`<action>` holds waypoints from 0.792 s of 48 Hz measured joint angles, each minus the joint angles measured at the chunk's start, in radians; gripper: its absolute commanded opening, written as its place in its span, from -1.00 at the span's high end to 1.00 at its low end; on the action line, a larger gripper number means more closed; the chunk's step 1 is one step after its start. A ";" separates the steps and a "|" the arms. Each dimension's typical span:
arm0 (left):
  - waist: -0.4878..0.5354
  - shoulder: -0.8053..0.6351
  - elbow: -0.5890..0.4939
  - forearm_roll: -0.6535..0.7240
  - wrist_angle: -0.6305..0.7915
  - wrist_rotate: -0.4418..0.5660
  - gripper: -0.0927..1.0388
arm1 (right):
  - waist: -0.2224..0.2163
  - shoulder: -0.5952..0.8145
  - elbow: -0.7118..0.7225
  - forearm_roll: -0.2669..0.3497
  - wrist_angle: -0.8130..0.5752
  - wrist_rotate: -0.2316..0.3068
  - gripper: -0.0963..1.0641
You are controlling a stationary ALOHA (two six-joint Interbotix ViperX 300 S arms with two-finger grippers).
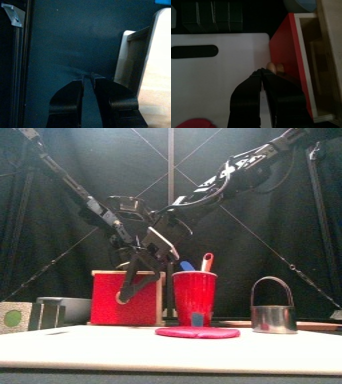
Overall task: Get the cutter from the drawer then cut the dough then place the extra dough in the bowl
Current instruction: Shut the drawer
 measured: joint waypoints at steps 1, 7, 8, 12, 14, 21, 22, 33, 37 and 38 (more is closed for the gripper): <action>0.000 0.000 0.000 0.000 0.000 0.000 -0.25 | -0.002 0.002 0.000 -0.003 -0.002 0.000 0.05; -0.002 0.000 0.000 0.000 0.000 0.000 -0.25 | -0.028 0.000 -0.003 -0.023 0.000 0.000 0.05; -0.002 0.000 0.000 0.002 0.000 0.000 -0.25 | -0.031 0.002 -0.005 -0.026 0.000 0.000 0.05; -0.002 0.000 0.000 0.000 0.000 0.000 -0.25 | -0.040 0.002 -0.009 -0.032 0.000 0.000 0.05; 0.000 0.000 0.002 0.002 -0.002 0.000 -0.25 | -0.040 0.000 -0.011 -0.035 0.000 0.000 0.05; -0.002 0.000 0.002 0.000 -0.002 -0.002 -0.25 | -0.040 0.002 -0.014 -0.037 0.002 0.000 0.05; -0.002 0.000 0.002 0.000 -0.002 -0.002 -0.25 | -0.041 0.002 -0.014 -0.037 0.000 0.002 0.05; -0.002 0.000 0.002 0.002 -0.021 -0.012 -0.25 | -0.017 -0.014 -0.014 -0.020 0.002 0.003 0.05; -0.003 0.000 0.002 -0.002 -0.043 -0.020 -0.25 | 0.003 -0.035 -0.014 -0.011 0.002 0.002 0.05; -0.003 0.000 0.002 -0.002 -0.049 -0.021 -0.25 | 0.009 -0.040 -0.014 -0.009 0.002 0.002 0.05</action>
